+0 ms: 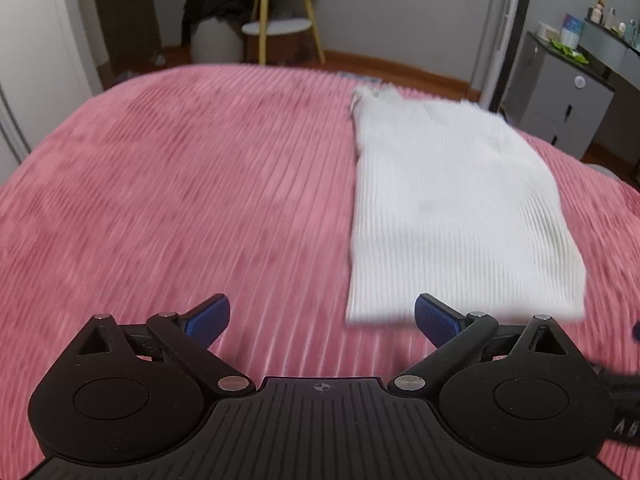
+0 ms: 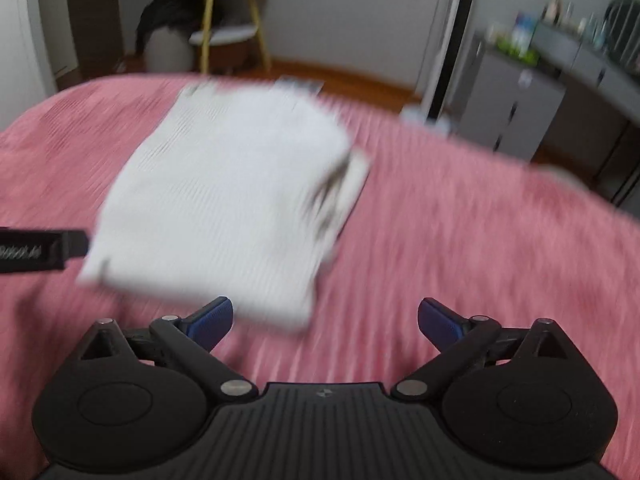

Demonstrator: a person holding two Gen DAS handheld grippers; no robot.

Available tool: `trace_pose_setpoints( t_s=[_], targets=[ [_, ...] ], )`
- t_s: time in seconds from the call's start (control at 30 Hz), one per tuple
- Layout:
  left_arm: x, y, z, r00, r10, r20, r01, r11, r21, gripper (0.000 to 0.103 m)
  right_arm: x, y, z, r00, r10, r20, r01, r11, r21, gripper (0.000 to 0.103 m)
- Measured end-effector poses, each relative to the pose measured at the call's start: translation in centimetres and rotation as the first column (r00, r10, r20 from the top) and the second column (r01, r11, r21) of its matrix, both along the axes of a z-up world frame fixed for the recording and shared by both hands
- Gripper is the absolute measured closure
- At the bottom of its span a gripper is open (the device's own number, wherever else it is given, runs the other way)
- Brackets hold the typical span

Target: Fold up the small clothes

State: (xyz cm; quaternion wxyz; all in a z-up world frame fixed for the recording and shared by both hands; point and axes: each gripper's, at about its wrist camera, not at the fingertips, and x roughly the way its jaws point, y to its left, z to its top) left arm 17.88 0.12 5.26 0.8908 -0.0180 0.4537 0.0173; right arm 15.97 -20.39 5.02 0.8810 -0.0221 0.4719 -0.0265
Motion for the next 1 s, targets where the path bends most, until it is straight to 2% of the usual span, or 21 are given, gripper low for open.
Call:
trace_pose_setpoints(
  t_s=[0.1,0.23,0.37,0.47,0.53,0.6,0.8,1.0],
  targets=[
    [-2.5,0.4,0.4,0.999,0.007,-0.047,-0.007,1.000,0.017,0.002,-2.9,0.7,-0.1,0.996,-0.012,-0.090,0.015,0.999,0.029,0.004],
    [-6.1,0.9,1.1,0.998,0.014,-0.057,-0.012,0.999,0.042,0.002,-6.1,1.6,0.1,0.991,0.009,-0.137,0.002,0.997,0.080,0.004],
    [-8.4,1.1,1.8,0.998,0.006,-0.058,-0.005,1.000,0.018,0.001,-7.7,2.0,1.6,0.989,-0.042,-0.142,0.050,0.998,0.048,0.004],
    [-8.5,0.6,2.4,0.999,-0.011,-0.052,0.013,0.999,0.042,0.001,-7.1,2.8,2.4,0.972,0.011,-0.234,-0.011,1.000,0.003,0.004],
    [-8.7,0.1,3.0,0.999,-0.020,-0.042,0.023,0.998,0.064,0.001,-7.3,2.8,3.3,0.978,0.001,-0.207,-0.007,1.000,-0.029,0.004],
    [-8.6,-0.1,3.5,0.999,-0.024,-0.034,0.026,0.998,0.056,0.001,-7.6,3.1,4.3,0.986,-0.004,-0.167,-0.005,0.998,-0.055,0.004],
    [-8.4,-0.3,5.0,0.999,-0.032,0.001,0.032,0.998,0.048,0.001,-7.1,3.4,6.4,0.994,0.005,-0.111,-0.011,0.998,-0.056,0.004],
    [-8.2,0.3,5.6,1.000,-0.013,0.012,0.013,0.999,0.044,0.001,-6.4,3.6,7.2,0.995,0.001,-0.100,-0.005,0.999,-0.038,0.004]
  ],
)
